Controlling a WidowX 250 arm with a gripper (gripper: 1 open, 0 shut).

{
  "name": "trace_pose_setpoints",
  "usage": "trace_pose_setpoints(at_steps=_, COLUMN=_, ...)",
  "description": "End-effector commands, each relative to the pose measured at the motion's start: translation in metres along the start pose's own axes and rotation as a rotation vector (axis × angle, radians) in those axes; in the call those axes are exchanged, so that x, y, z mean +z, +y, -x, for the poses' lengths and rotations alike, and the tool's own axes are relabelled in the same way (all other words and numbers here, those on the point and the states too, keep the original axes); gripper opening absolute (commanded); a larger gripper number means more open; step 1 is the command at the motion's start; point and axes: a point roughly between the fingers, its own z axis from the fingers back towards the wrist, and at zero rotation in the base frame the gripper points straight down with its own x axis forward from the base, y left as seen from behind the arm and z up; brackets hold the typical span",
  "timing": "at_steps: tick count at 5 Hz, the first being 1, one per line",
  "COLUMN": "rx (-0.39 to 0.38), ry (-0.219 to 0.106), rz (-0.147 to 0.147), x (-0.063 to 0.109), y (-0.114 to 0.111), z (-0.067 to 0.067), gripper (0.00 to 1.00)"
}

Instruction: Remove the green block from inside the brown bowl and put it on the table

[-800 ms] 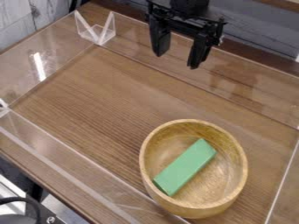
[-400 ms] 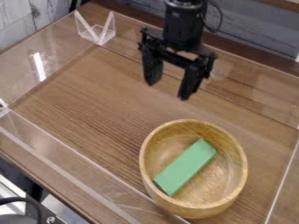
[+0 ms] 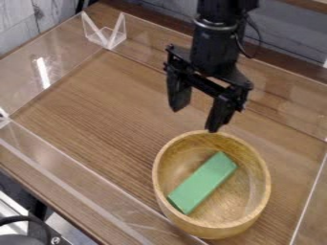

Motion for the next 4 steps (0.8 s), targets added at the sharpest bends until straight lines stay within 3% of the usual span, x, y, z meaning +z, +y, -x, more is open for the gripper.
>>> trace_pose_setpoints(at_steps=1, rx=-0.013, ry=-0.056, rz=-0.003, x=0.009, y=-0.007, z=0.000, gripper=1.00)
trace_pose_setpoints(at_steps=4, rx=-0.035, ry=-0.060, rz=-0.003, x=-0.005, y=-0.023, z=0.004, gripper=1.00)
